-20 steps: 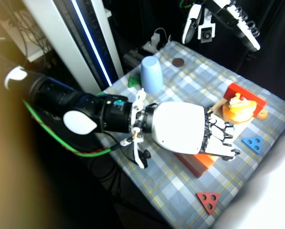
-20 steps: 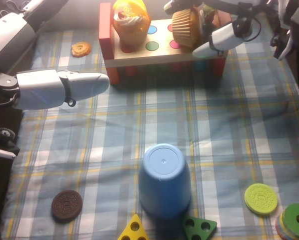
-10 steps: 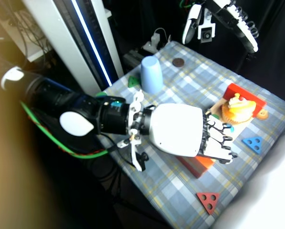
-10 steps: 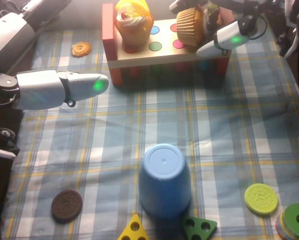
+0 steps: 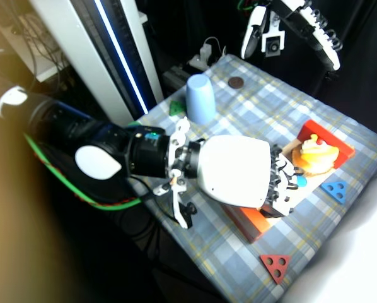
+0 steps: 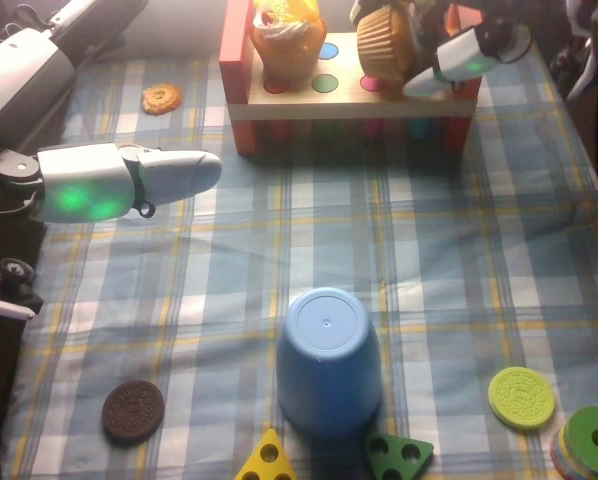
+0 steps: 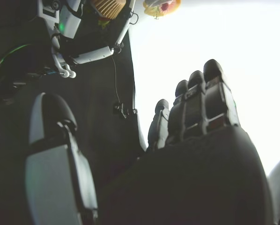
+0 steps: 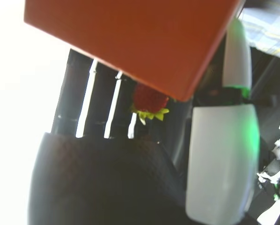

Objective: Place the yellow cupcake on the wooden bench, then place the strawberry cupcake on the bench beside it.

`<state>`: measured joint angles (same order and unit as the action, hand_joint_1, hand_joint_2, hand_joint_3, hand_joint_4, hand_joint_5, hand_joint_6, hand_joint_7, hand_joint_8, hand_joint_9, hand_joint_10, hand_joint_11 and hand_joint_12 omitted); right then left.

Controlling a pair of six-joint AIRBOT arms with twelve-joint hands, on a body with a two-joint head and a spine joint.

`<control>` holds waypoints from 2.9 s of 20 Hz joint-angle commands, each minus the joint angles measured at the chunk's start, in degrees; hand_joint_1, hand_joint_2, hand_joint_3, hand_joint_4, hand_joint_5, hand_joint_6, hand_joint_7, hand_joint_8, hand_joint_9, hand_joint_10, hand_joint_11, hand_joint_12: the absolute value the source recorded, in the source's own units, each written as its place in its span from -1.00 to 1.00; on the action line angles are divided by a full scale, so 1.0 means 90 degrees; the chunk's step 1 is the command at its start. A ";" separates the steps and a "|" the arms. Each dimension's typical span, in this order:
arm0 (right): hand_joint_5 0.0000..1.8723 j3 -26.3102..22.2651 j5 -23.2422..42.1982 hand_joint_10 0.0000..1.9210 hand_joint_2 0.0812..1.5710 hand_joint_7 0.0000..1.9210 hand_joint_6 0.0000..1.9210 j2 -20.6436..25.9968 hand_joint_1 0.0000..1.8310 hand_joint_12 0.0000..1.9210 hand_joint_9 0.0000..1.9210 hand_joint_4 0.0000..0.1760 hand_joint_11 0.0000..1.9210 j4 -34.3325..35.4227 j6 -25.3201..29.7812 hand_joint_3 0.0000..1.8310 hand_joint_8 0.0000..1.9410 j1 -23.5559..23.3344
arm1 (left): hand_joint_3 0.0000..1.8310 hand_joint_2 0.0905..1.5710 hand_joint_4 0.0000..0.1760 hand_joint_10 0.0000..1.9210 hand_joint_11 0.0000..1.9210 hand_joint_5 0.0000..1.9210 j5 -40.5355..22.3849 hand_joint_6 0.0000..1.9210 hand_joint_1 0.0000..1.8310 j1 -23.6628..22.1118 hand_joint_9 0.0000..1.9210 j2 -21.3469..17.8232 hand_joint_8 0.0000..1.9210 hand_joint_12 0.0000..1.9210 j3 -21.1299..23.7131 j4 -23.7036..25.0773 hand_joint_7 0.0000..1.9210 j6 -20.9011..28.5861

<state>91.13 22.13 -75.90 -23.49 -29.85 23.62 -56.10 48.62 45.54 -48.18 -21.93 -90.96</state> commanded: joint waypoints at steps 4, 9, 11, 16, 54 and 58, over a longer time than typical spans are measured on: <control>0.09 -0.0168 0.0722 0.01 0.27 0.44 -0.05 0.0008 0.52 0.29 0.13 -1.00 -0.26 -0.0226 -0.0017 -1.00 -0.83 -0.0311 | -1.00 0.08 1.00 -1.00 -1.00 -0.97 -0.0786 -1.00 -0.10 -0.0071 -0.94 0.0010 -1.00 -0.60 -0.0017 0.0097 -0.95 0.0071; 0.11 -0.0268 0.0759 -0.01 0.26 0.54 -0.10 0.0127 0.53 0.36 0.12 -1.00 -0.41 -0.0325 -0.0017 -1.00 -0.95 -0.0420 | -1.00 0.08 1.00 -1.00 -1.00 -0.96 -0.0778 -1.00 -0.09 -0.0059 -0.93 0.0015 -1.00 -0.58 -0.0018 0.0092 -0.95 0.0103; 0.10 -0.0285 0.0686 0.07 0.26 0.55 -0.12 0.0141 0.53 0.41 0.12 -1.00 -0.27 -0.0521 -0.0017 -1.00 -0.98 -0.0502 | -1.00 0.07 1.00 -1.00 -1.00 -0.95 -0.0773 -0.99 -0.09 -0.0059 -0.93 0.0015 -1.00 -0.58 -0.0021 0.0092 -0.94 0.0131; 0.13 -0.0300 0.0039 0.11 0.27 0.49 -0.11 0.0140 0.52 0.44 0.12 -1.00 -0.18 -0.1504 -0.0017 -1.00 -0.98 -0.0649 | -1.00 0.09 1.00 -0.99 -1.00 -0.98 -0.0753 -1.00 -0.10 -0.0059 -0.97 0.0024 -1.00 -0.85 -0.0028 0.0094 -0.96 0.0136; -0.78 -0.0338 -0.0783 -0.98 0.12 -0.67 -0.99 0.0141 -0.31 0.21 -0.59 -0.59 -0.92 -0.2610 -0.0015 -1.00 -0.99 -0.0843 | -1.00 0.09 1.00 -1.00 -1.00 -0.95 -0.0659 -1.00 -0.06 -0.0079 -0.92 0.0054 -1.00 -0.84 -0.0061 0.0117 -0.92 0.0194; -0.78 -0.0330 -0.0789 -0.99 0.14 -0.70 -1.00 0.0190 -0.40 0.23 -0.58 -0.40 -0.91 -0.2610 -0.0015 -1.00 -1.00 -0.0904 | -1.00 0.09 1.00 -1.00 -1.00 -0.96 -0.0647 -1.00 -0.07 -0.0079 -0.92 0.0055 -1.00 -0.79 -0.0061 0.0119 -0.92 0.0197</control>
<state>87.88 10.85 -74.35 -47.81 -29.76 16.58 -55.09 48.69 45.91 -48.62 -21.87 -89.89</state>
